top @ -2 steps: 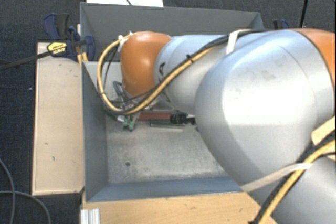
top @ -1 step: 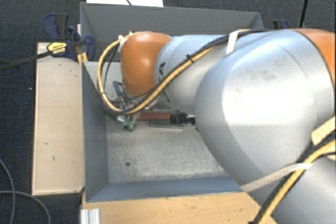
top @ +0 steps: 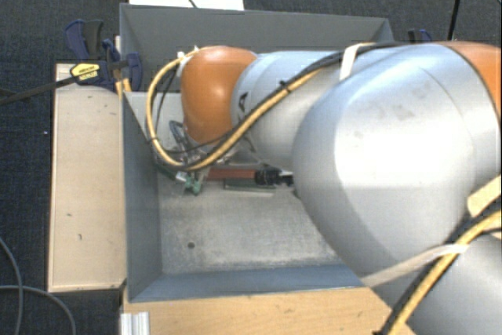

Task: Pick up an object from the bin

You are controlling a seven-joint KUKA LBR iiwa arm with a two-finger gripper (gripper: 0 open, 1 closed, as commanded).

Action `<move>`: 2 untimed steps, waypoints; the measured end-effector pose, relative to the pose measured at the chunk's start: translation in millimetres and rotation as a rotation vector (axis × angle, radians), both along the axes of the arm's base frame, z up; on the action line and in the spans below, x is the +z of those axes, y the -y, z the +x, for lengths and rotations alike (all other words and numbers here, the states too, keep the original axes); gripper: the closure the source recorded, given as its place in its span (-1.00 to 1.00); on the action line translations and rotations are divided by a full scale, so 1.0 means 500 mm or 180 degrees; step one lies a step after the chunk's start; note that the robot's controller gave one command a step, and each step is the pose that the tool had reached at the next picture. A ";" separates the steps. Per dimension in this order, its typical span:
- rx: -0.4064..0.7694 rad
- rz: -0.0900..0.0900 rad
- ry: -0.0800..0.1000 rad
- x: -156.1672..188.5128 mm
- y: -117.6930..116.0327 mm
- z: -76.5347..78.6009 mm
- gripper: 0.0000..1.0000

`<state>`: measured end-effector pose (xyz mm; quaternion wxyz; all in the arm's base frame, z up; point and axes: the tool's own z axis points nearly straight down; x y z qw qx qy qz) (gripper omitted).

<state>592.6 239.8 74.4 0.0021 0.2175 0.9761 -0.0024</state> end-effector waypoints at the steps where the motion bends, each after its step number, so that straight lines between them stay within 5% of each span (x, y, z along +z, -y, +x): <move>1: -0.0001 0.0009 -0.0007 0.017 -0.001 -0.001 1.00; 2: -0.0001 0.0010 -0.0020 0.040 -0.001 -0.003 1.00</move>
Offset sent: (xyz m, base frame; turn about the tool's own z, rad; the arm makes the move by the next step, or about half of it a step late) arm 0.0000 -0.0001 0.0701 0.0000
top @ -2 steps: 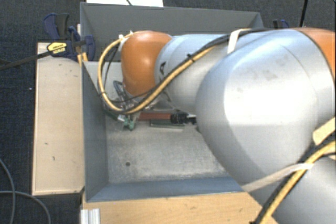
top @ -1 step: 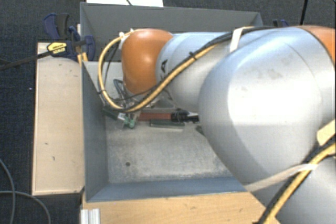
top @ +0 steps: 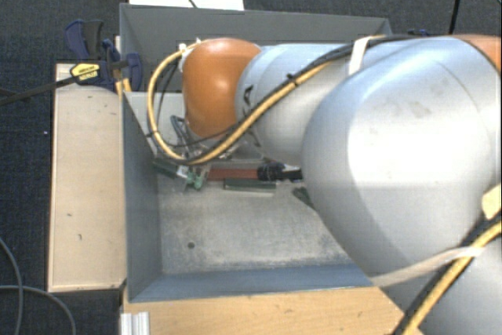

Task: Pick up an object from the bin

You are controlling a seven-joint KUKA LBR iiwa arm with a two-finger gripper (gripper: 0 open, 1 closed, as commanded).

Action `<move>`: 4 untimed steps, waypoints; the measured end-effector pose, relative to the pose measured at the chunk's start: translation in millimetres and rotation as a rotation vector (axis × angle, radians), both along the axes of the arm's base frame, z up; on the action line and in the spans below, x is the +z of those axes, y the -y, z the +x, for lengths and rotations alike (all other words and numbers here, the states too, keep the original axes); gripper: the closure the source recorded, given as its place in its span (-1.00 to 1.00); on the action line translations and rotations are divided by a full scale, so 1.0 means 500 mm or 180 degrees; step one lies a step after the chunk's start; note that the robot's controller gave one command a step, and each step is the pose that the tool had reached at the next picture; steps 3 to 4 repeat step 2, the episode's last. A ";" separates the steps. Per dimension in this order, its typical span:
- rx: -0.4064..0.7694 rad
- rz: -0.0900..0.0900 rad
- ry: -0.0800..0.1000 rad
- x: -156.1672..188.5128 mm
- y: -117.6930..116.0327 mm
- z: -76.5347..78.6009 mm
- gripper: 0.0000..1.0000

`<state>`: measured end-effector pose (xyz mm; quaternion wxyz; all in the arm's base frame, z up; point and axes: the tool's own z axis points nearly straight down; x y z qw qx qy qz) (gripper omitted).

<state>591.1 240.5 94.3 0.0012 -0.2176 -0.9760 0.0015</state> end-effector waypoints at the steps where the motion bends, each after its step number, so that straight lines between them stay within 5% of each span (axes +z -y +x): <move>1: 0.0000 0.0006 0.0005 0.037 0.000 0.001 1.00; 4: 0.0000 0.0016 0.0028 0.056 -0.002 0.004 1.00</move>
Offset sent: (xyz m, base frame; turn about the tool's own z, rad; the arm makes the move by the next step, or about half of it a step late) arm -0.0002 0.0001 0.0370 0.0000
